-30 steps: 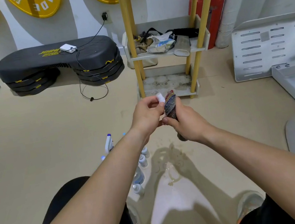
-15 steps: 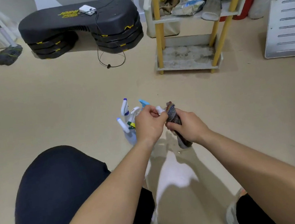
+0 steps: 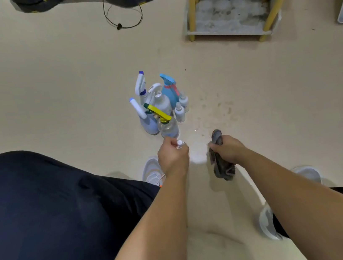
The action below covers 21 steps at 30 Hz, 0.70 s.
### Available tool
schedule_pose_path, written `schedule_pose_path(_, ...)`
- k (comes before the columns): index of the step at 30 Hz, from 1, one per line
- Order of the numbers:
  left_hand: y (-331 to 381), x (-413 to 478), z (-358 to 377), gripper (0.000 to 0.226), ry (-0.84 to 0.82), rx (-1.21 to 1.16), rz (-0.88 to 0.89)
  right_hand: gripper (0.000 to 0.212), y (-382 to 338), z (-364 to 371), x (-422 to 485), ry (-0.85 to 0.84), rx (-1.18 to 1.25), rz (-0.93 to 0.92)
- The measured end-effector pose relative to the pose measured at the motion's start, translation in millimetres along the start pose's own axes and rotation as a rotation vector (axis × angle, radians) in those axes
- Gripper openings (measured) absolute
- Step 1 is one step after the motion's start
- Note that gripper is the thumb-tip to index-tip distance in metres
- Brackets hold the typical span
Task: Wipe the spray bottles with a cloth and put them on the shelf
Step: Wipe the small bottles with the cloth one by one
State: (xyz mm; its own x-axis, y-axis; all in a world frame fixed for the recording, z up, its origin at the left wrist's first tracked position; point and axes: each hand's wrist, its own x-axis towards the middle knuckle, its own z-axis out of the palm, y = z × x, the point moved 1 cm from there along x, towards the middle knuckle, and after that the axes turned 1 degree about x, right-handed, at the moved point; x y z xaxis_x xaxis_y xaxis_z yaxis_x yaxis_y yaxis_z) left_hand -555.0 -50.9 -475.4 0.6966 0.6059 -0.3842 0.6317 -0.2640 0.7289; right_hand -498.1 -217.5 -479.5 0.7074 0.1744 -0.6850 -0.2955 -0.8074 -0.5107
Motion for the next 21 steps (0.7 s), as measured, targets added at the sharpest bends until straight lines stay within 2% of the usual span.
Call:
schedule_pose_path(3, -17, 4, 13, 0.012, 0.019, 0.069, 0.017, 0.042, 2, 10, 9, 0.002, 0.091, 0.022)
schedule_pose_path(8, -38, 9, 32, 0.008, 0.006, 0.234, 0.039, 0.039, 10, 22, 18, -0.029, 0.162, 0.071)
schedule_pose_path(15, -51, 13, 38, 0.002, -0.023, 0.237, -0.025, 0.035, 20, 25, 22, -0.003, 0.290, 0.139)
schedule_pose_path(18, -47, 16, 36, 0.016, -0.050, 0.231, -0.062, 0.027, 18, 21, 19, 0.018, 0.361, 0.178)
schedule_pose_path(21, -44, 13, 32, 0.029, -0.097, 0.243, -0.131, 0.039, 12, 13, 13, 0.044, 0.505, 0.210)
